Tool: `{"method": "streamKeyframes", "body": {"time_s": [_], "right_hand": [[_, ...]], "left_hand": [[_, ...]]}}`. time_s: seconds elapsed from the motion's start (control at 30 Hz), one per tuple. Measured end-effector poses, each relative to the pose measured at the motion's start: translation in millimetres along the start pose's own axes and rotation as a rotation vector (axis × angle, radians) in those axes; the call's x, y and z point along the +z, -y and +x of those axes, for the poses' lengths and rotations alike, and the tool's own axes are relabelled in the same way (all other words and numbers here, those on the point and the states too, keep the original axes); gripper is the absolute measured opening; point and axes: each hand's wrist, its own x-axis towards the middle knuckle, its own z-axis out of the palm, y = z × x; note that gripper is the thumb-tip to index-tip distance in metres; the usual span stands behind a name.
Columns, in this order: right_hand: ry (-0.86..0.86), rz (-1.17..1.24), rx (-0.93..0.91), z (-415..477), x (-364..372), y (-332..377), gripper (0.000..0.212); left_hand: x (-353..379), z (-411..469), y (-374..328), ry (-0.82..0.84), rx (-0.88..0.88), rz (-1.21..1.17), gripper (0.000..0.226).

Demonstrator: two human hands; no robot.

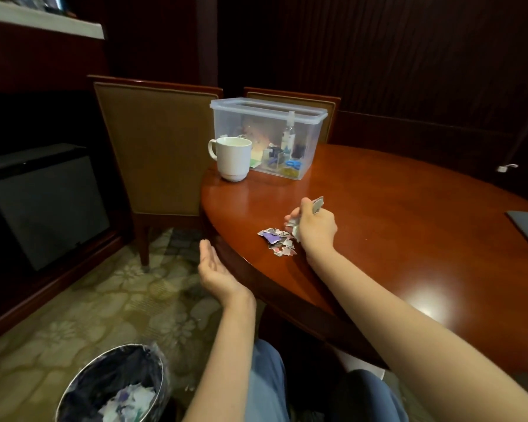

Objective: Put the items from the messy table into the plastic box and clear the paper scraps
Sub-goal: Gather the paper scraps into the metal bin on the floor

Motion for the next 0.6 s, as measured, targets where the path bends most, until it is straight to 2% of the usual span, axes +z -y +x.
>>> {"method": "streamKeyframes", "body": {"time_s": [0.07,0.2,0.43,0.6], "right_hand": [[0.026,-0.108,-0.067,-6,12,2,0.046],[0.132,-0.144,-0.118,-15,38,7,0.045],[0.408,-0.114,-0.136,-15,59,7,0.048],[0.459,-0.102,-0.139,-15,75,6,0.059]], "left_hand": [[0,0,-1,-0.004,-0.014,-0.003,0.047],[2,0,-3,-0.014,-0.036,-0.030,0.047],[7,4,-8,-0.013,-0.034,-0.032,0.047],[9,9,-8,0.003,-0.058,-0.011,0.048]]}}
